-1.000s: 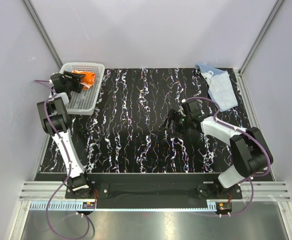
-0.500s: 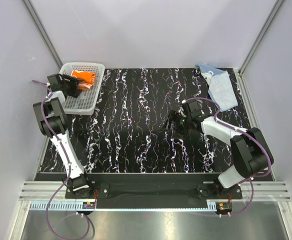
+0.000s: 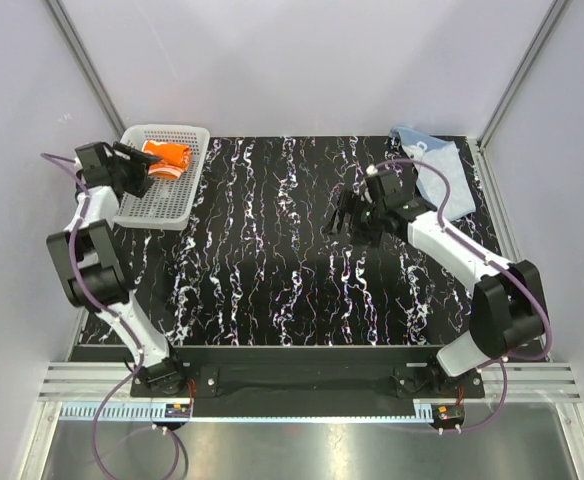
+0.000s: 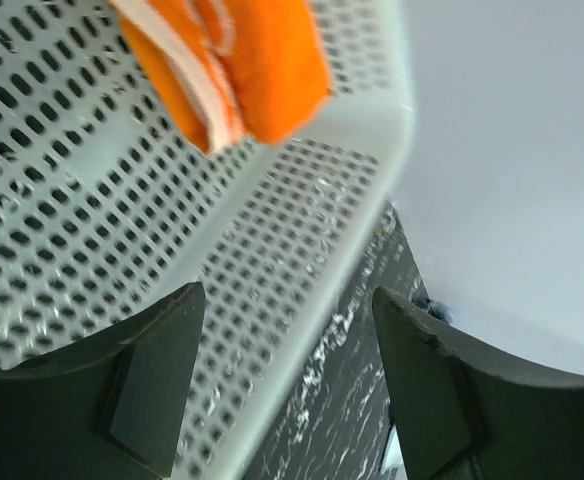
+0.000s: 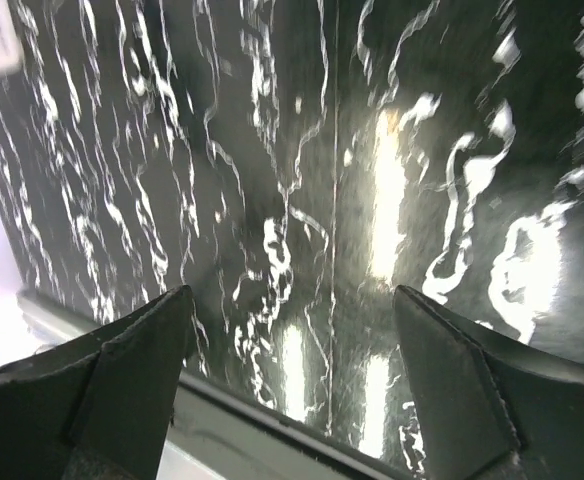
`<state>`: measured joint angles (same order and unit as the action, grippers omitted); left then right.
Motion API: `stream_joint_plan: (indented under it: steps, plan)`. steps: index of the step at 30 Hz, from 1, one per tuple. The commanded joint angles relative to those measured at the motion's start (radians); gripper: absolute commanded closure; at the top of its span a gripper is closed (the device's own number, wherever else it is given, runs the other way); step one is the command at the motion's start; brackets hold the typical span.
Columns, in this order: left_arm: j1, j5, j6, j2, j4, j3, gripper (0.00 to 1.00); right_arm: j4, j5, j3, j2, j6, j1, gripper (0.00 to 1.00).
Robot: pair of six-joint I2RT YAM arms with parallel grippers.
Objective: Roll the towels
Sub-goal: Place the rolled towel into the container, then move the towel to the center of the board
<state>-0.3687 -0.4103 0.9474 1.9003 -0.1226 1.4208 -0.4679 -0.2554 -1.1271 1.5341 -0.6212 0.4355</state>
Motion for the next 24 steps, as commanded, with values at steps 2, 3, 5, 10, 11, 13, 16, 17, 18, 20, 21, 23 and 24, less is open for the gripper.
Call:
stream_joint_plan:
  steps: [2, 3, 5, 10, 11, 13, 16, 17, 18, 20, 21, 23, 24]
  plan:
    - [-0.004, -0.077, -0.093, -0.272, 0.083, -0.150, 0.26, -0.107, 0.145, -0.179, -0.017, 0.057, -0.035, 0.11]
    - [-0.004, -0.129, -0.104, -0.305, 0.072, -0.173, 0.25, -0.126, 0.159, -0.209, 0.003, 0.066, -0.044, 0.11]
    - [0.002, -0.191, -0.154, -0.386, 0.038, -0.215, 0.25, -0.181, 0.208, -0.293, 0.040, 0.080, -0.076, 0.12]
    - [0.116, -0.306, -0.355, -0.579, -0.098, -0.319, 0.22, -0.262, 0.296, -0.431, 0.144, 0.119, -0.203, 0.11]
    - [0.161, -0.264, -0.377, -0.611, -0.116, -0.319, 0.20, -0.277, 0.310, -0.454, 0.167, 0.126, -0.204, 0.11]
    - [0.303, -0.177, -0.464, -0.668, -0.140, -0.356, 0.19, -0.326, 0.347, -0.518, 0.214, 0.133, -0.277, 0.12]
    - [0.410, -0.033, -0.562, -0.670, -0.236, -0.344, 0.19, -0.348, 0.354, -0.560, 0.293, 0.136, -0.382, 0.13]
    - [0.440, -0.010, -0.581, -0.664, -0.267, -0.333, 0.19, -0.354, 0.361, -0.580, 0.311, 0.140, -0.406, 0.13]
    - [0.450, 0.042, -0.599, -0.658, -0.322, -0.309, 0.19, -0.360, 0.363, -0.594, 0.351, 0.141, -0.429, 0.13]
    - [0.461, 0.071, -0.607, -0.656, -0.345, -0.304, 0.19, -0.374, 0.413, -0.655, 0.421, 0.156, -0.457, 0.14]
    - [0.462, 0.099, -0.596, -0.659, -0.351, -0.307, 0.19, -0.383, 0.439, -0.686, 0.454, 0.166, -0.457, 0.14]
    - [0.464, 0.096, -0.593, -0.667, -0.350, -0.318, 0.19, -0.426, 0.475, -0.805, 0.524, 0.196, -0.457, 0.14]
    - [0.464, 0.085, -0.592, -0.665, -0.347, -0.319, 0.19, -0.443, 0.487, -0.850, 0.597, 0.202, -0.457, 0.15]
